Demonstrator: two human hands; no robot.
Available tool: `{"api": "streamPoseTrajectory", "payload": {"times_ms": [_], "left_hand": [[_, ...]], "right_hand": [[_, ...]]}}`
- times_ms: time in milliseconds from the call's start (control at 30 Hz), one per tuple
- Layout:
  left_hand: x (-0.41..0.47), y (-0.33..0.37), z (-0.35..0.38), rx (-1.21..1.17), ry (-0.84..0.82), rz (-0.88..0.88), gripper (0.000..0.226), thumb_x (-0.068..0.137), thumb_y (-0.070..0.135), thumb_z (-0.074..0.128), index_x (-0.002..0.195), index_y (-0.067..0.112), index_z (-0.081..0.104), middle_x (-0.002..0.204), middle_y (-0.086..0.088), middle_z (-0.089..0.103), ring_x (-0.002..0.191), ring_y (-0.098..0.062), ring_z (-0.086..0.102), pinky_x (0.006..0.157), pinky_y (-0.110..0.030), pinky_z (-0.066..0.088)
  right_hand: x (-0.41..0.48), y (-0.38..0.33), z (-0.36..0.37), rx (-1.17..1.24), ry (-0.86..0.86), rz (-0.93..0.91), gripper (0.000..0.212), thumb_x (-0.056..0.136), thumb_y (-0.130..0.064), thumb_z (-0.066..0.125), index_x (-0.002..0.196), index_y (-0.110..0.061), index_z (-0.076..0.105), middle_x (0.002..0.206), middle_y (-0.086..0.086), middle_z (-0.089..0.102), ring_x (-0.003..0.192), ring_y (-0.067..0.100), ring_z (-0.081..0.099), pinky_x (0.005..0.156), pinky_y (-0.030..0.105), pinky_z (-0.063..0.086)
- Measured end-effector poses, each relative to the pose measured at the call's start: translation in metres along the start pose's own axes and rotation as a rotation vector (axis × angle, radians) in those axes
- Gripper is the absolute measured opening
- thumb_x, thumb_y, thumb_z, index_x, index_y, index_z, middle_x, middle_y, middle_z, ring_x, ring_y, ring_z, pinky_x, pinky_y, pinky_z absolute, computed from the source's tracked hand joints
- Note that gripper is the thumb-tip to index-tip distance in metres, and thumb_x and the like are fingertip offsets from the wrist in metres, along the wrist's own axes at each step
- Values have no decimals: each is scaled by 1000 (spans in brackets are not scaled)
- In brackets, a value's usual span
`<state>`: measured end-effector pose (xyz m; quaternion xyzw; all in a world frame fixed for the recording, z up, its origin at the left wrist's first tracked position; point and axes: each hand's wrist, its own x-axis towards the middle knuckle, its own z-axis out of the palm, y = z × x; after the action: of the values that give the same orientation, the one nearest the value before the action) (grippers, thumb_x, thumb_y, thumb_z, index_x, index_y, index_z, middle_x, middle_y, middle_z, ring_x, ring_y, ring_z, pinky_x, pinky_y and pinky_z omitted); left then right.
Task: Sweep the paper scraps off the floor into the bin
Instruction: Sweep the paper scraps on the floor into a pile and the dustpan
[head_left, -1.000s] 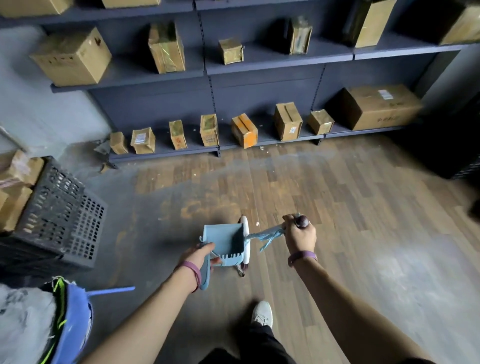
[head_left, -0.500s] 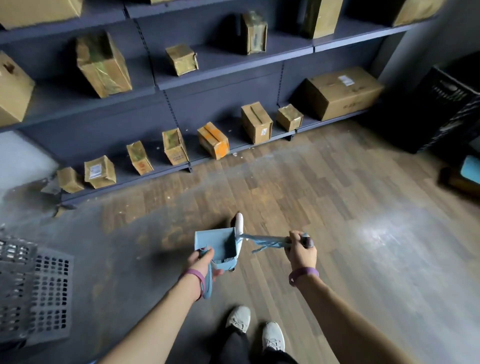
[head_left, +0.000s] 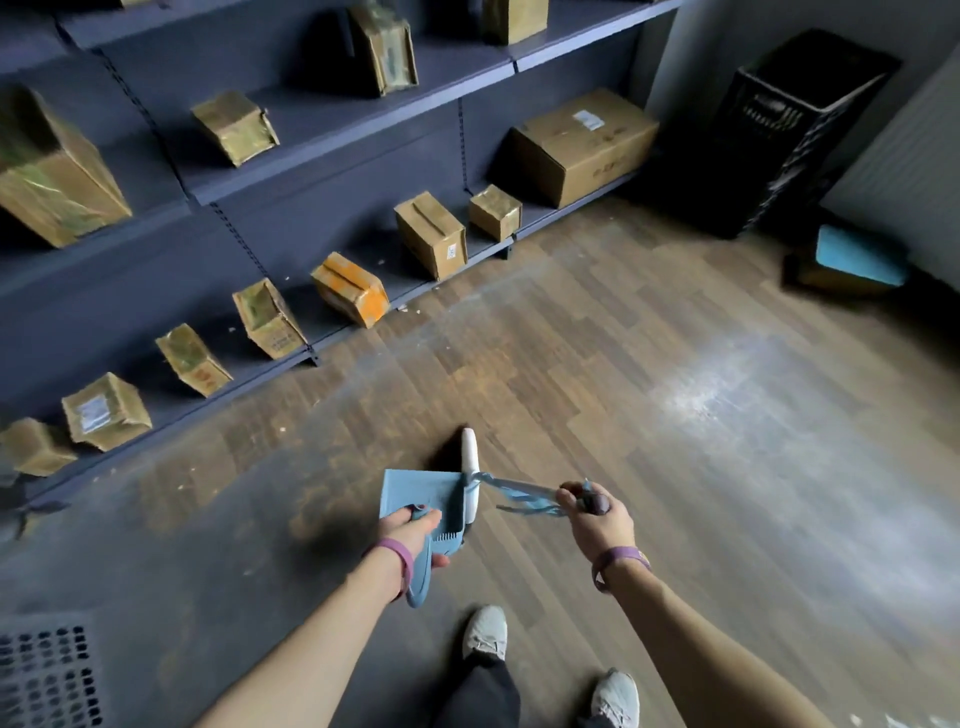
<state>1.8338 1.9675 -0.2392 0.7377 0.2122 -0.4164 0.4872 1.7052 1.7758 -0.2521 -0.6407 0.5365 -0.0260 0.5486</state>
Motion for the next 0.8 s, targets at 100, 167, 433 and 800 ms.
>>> {"api": "streamPoseTrajectory", "payload": {"times_ms": [100, 167, 433, 800], "left_hand": [[-5, -3, 22, 112, -45, 44, 15, 89, 13, 63, 103, 9, 60, 89, -10, 61, 31, -21, 56, 36, -18, 46], [-13, -7, 46, 164, -77, 62, 12, 89, 13, 64, 100, 10, 60, 85, -4, 60, 32, -22, 58, 36, -18, 46], [-72, -74, 199, 310, -294, 48, 19, 90, 10, 63, 107, 2, 58, 114, -28, 59, 36, -30, 61, 40, -36, 55], [-218, -223, 475, 623, -588, 30, 19, 90, 6, 61, 107, -1, 57, 107, -23, 60, 48, -29, 64, 39, -41, 55]], "right_hand": [[-9, 13, -27, -55, 34, -1, 8, 84, -26, 64, 78, -31, 66, 83, -3, 69, 84, 19, 62, 73, 23, 43], [-14, 26, -52, -69, 71, 7, 8, 84, -26, 62, 80, -32, 67, 81, -5, 68, 83, 18, 61, 70, 22, 41], [-54, 120, -212, -81, 266, 71, 8, 80, -31, 59, 74, -33, 64, 75, -6, 66, 76, 17, 61, 62, 22, 41], [-149, 332, -477, -23, 638, 329, 12, 80, -39, 58, 79, -31, 68, 72, -7, 65, 79, 19, 65, 64, 23, 47]]}}
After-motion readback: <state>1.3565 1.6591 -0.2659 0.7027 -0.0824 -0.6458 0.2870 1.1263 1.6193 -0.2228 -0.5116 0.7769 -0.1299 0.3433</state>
